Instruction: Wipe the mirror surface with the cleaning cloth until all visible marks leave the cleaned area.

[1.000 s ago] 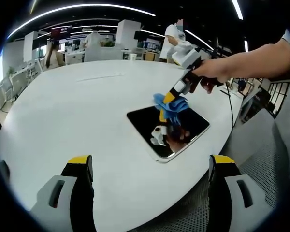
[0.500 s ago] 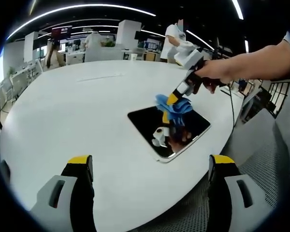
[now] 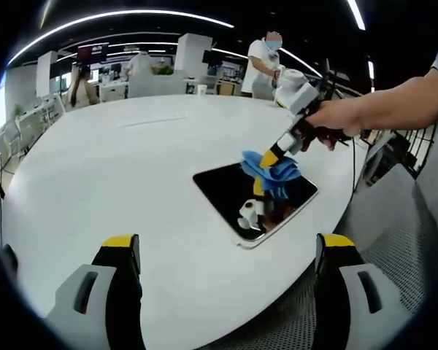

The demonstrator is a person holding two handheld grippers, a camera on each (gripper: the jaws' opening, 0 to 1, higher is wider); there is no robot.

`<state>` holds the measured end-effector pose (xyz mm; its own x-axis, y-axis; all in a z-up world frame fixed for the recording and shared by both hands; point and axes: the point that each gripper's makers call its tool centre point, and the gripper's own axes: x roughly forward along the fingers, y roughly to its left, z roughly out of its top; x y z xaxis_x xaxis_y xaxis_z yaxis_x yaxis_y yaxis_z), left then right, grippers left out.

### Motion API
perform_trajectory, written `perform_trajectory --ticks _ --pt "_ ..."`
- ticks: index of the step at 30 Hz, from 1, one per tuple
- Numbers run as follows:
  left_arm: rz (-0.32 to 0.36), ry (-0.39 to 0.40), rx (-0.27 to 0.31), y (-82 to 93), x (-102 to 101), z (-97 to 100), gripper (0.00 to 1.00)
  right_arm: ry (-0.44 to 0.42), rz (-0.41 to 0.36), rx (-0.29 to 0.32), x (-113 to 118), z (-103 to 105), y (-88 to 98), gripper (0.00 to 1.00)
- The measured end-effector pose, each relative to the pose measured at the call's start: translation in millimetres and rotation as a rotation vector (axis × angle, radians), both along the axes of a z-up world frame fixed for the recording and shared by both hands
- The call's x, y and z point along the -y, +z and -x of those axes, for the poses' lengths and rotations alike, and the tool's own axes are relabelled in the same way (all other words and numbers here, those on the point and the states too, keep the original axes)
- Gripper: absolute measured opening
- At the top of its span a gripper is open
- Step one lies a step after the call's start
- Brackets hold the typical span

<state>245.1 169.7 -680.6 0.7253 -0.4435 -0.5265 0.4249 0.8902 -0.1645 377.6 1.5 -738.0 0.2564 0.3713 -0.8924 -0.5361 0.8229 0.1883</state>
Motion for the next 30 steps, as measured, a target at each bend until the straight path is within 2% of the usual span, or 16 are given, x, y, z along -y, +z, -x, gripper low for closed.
perform_trajectory --ticks 15,18,30 --pt "-0.006 -0.006 -0.001 -0.9 1 -0.7 0.99 -0.014 -0.004 -0.001 4 24 0.3 0.02" --pt "-0.01 -0.01 0.0 -1.1 1 -0.3 0.99 -0.039 -0.021 -0.016 6 28 0.6 0.02" --pt "-0.012 -0.023 0.0 -4.4 2 -1.0 0.99 -0.032 -0.024 -0.016 10 47 0.9 0.02"
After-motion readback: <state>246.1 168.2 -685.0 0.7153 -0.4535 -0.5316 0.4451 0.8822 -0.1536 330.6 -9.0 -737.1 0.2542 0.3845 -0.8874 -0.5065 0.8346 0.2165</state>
